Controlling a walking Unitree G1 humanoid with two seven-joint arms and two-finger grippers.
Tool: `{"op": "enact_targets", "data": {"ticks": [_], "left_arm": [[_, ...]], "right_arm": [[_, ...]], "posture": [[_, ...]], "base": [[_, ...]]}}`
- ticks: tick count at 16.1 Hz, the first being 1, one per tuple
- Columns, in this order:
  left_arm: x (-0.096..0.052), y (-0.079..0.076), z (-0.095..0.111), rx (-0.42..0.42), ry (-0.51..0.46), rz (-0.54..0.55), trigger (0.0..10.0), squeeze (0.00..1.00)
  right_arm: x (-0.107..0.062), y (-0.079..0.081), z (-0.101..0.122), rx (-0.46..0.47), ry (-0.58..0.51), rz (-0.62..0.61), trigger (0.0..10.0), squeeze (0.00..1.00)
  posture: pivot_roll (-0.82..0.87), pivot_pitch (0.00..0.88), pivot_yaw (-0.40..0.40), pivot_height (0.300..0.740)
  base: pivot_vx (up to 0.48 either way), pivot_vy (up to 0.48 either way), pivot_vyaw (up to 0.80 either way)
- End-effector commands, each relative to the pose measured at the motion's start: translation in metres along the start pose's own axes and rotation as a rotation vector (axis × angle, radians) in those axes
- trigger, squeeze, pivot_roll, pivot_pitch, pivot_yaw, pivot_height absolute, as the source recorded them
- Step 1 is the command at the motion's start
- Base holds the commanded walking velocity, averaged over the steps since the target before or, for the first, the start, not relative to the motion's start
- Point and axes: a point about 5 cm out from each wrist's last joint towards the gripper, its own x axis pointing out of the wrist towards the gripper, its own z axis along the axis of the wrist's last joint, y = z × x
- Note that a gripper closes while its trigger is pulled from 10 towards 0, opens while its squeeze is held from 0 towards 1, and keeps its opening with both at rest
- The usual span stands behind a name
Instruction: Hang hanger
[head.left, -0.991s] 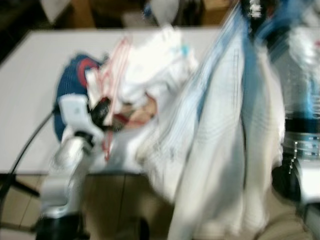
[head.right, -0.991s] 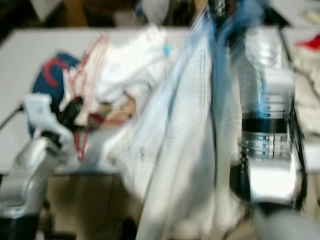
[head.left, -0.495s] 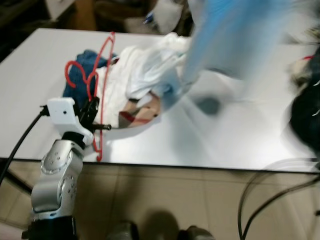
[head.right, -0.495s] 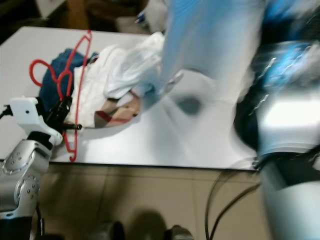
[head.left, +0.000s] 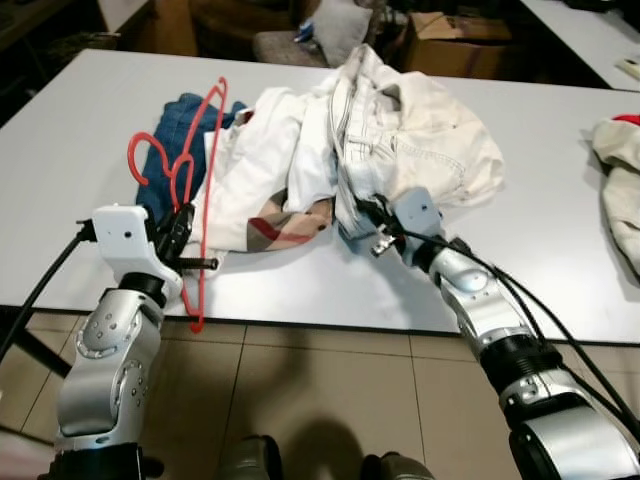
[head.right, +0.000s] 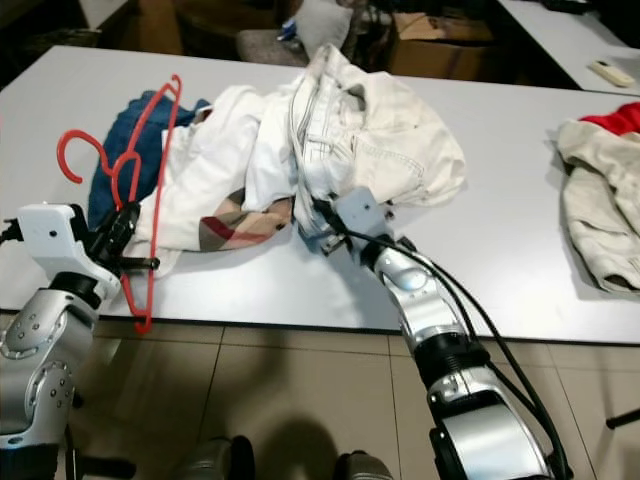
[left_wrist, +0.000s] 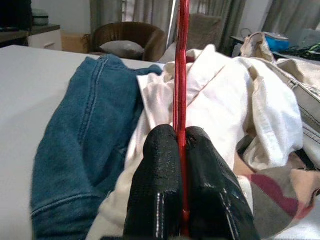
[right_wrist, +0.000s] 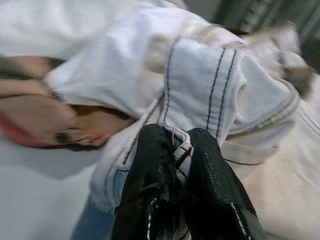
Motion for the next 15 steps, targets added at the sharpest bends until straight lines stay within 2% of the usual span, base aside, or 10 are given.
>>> {"op": "enact_targets", "data": {"ticks": [1, 3, 4, 5, 7, 8, 10, 11, 13, 15], "left_arm": [[0.002, -0.003, -0.003, 0.009, 0.021, -0.011, 10.0, 0.00], [0.003, -0.008, -0.007, 0.014, 0.038, -0.025, 10.0, 0.00], [0.003, -0.009, -0.007, 0.014, 0.036, -0.030, 10.0, 0.00], [0.003, -0.009, -0.006, 0.018, 0.032, -0.033, 10.0, 0.00], [0.004, -0.008, -0.003, 0.029, 0.014, -0.033, 10.0, 0.00], [0.004, -0.008, -0.003, 0.030, 0.012, -0.034, 10.0, 0.00], [0.006, -0.006, 0.003, 0.045, -0.009, -0.038, 10.0, 0.00], [0.007, -0.006, 0.005, 0.046, -0.017, -0.039, 10.0, 0.00], [0.009, -0.006, 0.008, 0.049, -0.026, -0.049, 10.0, 0.00], [0.011, -0.007, 0.011, 0.079, -0.025, -0.100, 10.0, 0.00]], "right_arm": [[-0.005, -0.005, -0.009, 0.053, 0.057, -0.039, 10.0, 0.00], [-0.011, -0.004, -0.018, 0.090, 0.085, -0.054, 10.0, 0.00], [-0.012, -0.004, -0.015, 0.076, 0.048, -0.050, 10.0, 0.20], [-0.013, -0.004, -0.009, 0.037, 0.009, -0.047, 10.0, 1.00], [-0.016, 0.004, 0.006, 0.116, -0.067, 0.091, 10.0, 1.00], [-0.017, 0.005, 0.007, 0.094, -0.060, 0.118, 10.0, 1.00], [-0.031, 0.018, 0.021, -0.002, -0.032, 0.367, 10.0, 1.00], [-0.039, 0.019, 0.025, -0.066, -0.003, 0.421, 10.0, 1.00], [-0.050, 0.010, 0.034, -0.190, 0.037, 0.410, 10.0, 1.00], [-0.063, -0.003, 0.054, -0.203, 0.021, 0.396, 10.0, 1.00]], "posture": [[-0.08, 0.118, 0.015, 0.740], [-0.08, 0.116, 0.018, 0.740], [-0.08, 0.115, 0.016, 0.740], [-0.08, 0.114, 0.016, 0.740], [-0.09, 0.111, 0.013, 0.740], [-0.09, 0.111, 0.012, 0.740], [-0.09, 0.110, 0.013, 0.740], [-0.09, 0.111, 0.016, 0.740], [-0.09, 0.112, 0.022, 0.740], [-0.09, 0.109, 0.031, 0.740]], "base": [[0.000, 0.000, 0.00], [0.000, 0.000, 0.00], [0.000, 0.000, 0.00], [0.000, 0.000, 0.00], [0.000, 0.000, 0.00], [0.000, 0.000, 0.00], [0.000, 0.000, 0.00], [0.000, 0.000, 0.00], [0.000, 0.000, 0.00], [0.000, 0.000, 0.00]]}}
